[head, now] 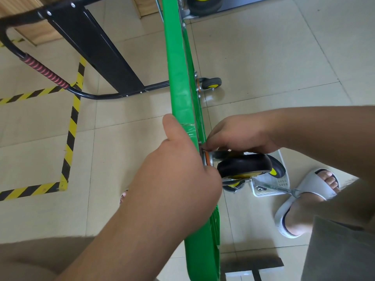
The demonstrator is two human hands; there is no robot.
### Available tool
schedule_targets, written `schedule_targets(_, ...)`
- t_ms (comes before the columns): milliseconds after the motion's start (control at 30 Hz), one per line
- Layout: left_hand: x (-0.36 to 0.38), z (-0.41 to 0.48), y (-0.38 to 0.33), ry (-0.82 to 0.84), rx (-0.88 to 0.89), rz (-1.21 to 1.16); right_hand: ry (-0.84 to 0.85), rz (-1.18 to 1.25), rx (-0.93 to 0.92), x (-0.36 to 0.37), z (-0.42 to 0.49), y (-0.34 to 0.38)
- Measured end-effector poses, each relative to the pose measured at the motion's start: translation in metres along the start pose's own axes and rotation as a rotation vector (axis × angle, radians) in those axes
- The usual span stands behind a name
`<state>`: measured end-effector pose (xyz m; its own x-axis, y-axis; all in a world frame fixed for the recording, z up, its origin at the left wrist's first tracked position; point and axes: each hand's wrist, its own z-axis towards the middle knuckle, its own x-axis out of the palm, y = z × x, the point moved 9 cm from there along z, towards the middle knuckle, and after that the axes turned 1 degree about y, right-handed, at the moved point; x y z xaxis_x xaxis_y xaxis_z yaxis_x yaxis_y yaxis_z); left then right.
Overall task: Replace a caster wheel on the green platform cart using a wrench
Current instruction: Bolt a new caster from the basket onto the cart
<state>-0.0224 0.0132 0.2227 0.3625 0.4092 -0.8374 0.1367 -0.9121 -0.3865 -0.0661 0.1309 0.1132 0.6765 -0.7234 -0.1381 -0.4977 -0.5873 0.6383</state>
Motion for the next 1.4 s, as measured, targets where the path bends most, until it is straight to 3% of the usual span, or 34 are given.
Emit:
schedule_targets(167,0.0,0.0,-0.001,0.0,-0.002,0.019,-0.074,-0.081,-0.026,-0.005,0.001,0.004)
schedule_targets(400,0.0,0.0,-0.001,0.009,-0.005,0.013,0.042,0.002,0.011,0.004,0.001,0.001)
schedule_targets(1400,-0.001,0.0,0.0,-0.005,0.001,-0.004,-0.051,-0.165,-0.036,-0.003,0.002,0.006)
